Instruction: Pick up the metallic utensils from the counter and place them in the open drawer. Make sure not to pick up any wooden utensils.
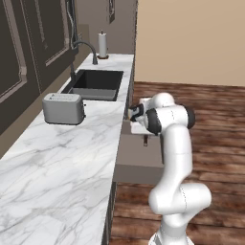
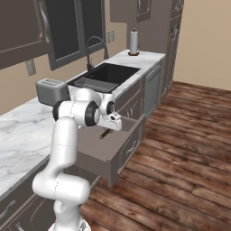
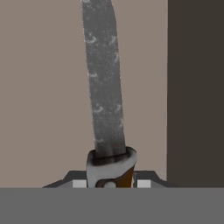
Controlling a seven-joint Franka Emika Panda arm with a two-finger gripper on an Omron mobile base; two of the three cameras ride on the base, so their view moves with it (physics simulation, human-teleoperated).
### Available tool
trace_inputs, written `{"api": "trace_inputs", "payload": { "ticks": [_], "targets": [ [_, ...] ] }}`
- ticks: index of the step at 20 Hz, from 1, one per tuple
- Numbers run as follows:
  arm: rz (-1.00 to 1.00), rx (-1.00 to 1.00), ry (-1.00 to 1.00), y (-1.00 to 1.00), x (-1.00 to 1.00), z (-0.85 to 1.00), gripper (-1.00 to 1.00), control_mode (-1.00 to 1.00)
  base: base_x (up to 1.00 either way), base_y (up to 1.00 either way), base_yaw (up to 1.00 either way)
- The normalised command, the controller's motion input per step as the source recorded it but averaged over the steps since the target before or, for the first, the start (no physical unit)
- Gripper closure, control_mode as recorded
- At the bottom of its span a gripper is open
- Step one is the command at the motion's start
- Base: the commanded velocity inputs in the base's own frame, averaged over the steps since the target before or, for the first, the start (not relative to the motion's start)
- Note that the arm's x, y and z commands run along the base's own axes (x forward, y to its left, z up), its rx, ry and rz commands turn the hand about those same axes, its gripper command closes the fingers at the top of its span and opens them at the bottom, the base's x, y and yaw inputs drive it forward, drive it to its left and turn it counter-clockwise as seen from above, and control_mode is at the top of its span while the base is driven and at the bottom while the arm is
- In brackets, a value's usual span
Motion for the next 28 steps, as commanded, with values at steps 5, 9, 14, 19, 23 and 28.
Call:
{"api": "trace_inputs", "payload": {
  "ticks": [5, 9, 14, 19, 23, 28],
  "targets": [
    [-0.01, 0.0, -0.08, 0.0, 0.15, -0.34, 1.0, -1.0, 0.0, 0.0, 0.0],
    [0.0, 0.0, -0.06, 0.0, 0.19, -0.44, 1.0, -1.0, 0.0, 0.0, 0.0],
    [0.0, 0.0, -0.01, 0.0, 0.21, -0.48, 1.0, -1.0, 0.0, 0.0, 0.0],
    [0.0, 0.0, 0.0, -0.01, 0.2, -0.32, 1.0, -1.0, 0.0, 0.0, 0.0],
    [0.0, 0.0, 0.0, 0.0, 0.12, -0.22, 1.0, -1.0, 0.0, 0.0, 0.0],
    [0.0, 0.0, 0.04, -0.05, 0.13, -0.27, 1.0, -1.0, 0.0, 0.0, 0.0]
  ]
}}
